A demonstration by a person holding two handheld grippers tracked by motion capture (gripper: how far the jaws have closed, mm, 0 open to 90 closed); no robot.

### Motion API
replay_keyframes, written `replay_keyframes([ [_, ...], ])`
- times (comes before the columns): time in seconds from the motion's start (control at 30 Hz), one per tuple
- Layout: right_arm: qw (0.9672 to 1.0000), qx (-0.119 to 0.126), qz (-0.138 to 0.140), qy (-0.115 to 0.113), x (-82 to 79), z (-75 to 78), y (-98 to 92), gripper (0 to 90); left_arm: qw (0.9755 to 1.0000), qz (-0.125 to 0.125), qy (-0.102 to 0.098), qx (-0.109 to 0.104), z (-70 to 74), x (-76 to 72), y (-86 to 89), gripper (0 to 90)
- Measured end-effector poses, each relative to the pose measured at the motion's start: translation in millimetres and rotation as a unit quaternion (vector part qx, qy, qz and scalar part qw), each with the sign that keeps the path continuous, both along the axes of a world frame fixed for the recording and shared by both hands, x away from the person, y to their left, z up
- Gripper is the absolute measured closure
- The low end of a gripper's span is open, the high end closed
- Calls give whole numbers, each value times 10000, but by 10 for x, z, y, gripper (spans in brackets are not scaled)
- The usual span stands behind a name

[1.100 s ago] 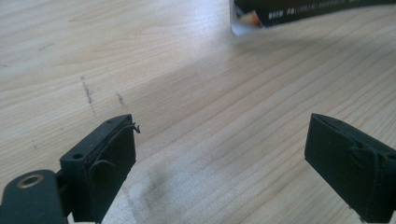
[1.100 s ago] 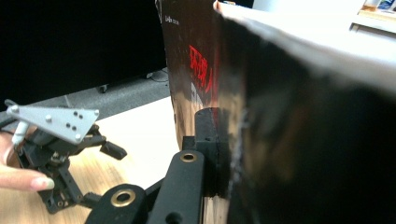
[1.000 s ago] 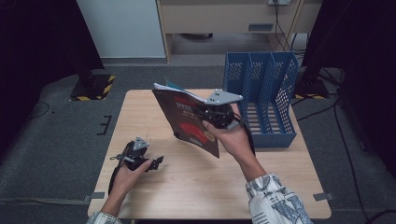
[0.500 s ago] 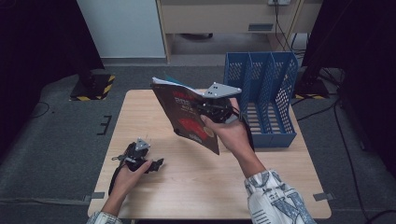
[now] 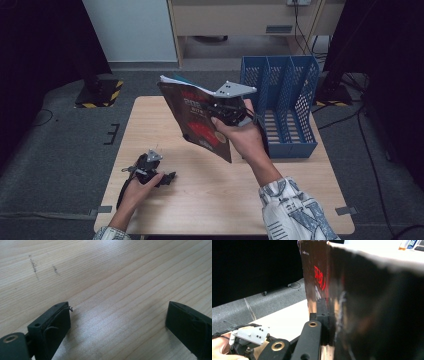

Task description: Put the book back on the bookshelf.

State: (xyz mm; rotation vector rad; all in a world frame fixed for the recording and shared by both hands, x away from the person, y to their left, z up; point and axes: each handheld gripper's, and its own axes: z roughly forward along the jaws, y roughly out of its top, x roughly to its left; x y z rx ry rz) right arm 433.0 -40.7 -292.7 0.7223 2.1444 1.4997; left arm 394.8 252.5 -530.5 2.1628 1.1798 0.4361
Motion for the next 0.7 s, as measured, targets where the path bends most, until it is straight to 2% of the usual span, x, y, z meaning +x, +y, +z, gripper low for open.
replay_keyframes([
  [0.27,10000,59,-60,-7,6,95,25,871,10000,-36,-69,35,-19,-9,-3,34],
  [0.7,9999,83,-143,-17,24,238,43,871,9997,2,-215,-88,-60,-36,-7,6],
])
